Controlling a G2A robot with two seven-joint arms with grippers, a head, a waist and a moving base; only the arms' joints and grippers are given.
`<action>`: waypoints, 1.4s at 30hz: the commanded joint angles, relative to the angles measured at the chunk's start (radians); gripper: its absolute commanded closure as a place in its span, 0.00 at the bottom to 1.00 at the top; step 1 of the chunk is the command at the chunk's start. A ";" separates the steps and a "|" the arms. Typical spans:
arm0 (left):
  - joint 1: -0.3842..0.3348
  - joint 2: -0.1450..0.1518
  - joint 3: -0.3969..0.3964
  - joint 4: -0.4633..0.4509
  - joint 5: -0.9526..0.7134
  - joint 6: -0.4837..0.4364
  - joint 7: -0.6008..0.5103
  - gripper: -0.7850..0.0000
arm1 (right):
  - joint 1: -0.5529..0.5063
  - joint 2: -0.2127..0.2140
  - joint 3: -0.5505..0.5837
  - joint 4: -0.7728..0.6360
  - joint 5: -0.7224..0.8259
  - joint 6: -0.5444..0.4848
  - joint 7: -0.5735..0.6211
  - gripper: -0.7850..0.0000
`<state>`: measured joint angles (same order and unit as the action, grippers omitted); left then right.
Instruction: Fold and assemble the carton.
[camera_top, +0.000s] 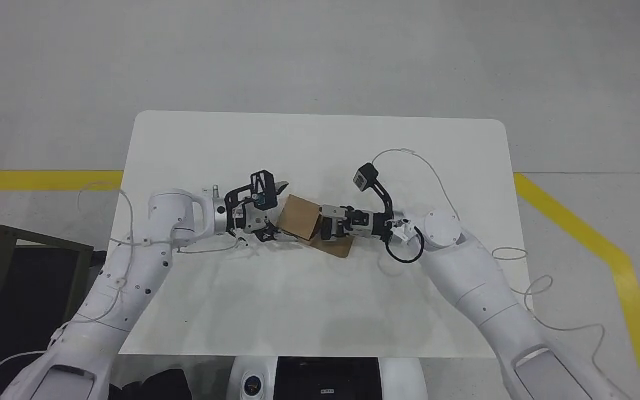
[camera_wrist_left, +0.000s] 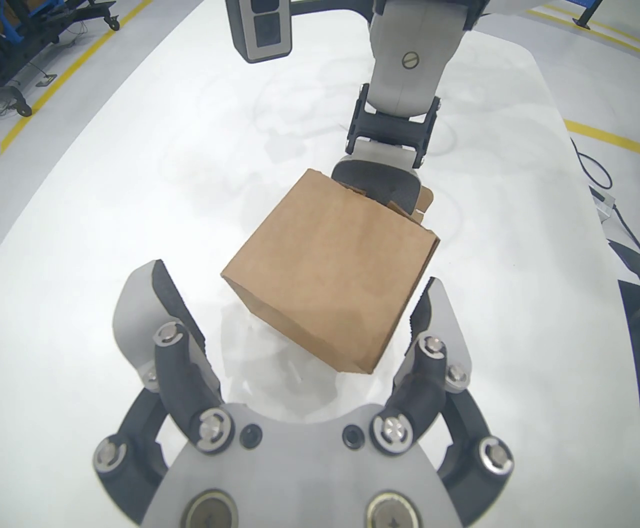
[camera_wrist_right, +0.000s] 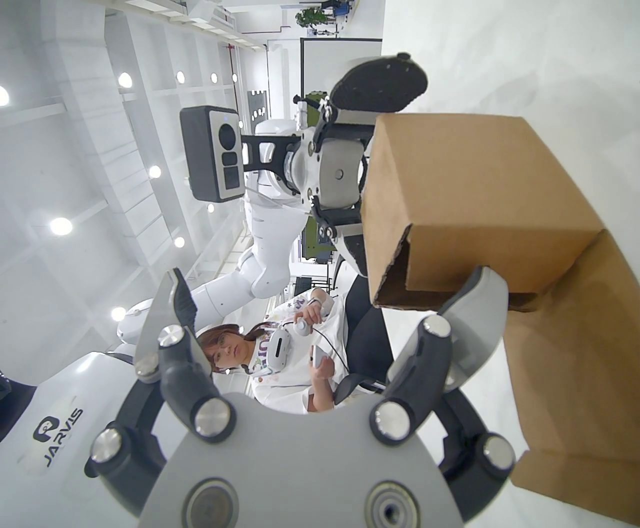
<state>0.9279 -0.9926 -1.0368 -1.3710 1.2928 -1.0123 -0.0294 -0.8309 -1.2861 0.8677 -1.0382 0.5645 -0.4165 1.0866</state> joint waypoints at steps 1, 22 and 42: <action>-0.014 0.002 0.028 0.013 0.009 0.000 0.023 0.00 | 0.001 -0.002 0.000 0.004 0.001 -0.001 0.002 0.00; -0.058 0.007 0.109 0.059 0.067 0.042 0.116 0.00 | 0.016 -0.030 -0.015 0.029 0.012 0.000 -0.010 0.00; -0.012 0.010 0.081 0.005 0.020 0.049 0.033 0.00 | 0.062 -0.063 -0.016 0.099 0.013 -0.027 -0.032 0.00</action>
<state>0.9141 -0.9826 -0.9545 -1.3648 1.3138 -0.9640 0.0077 -0.7739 -1.3498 0.8481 -0.9410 0.5804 -0.4416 1.0418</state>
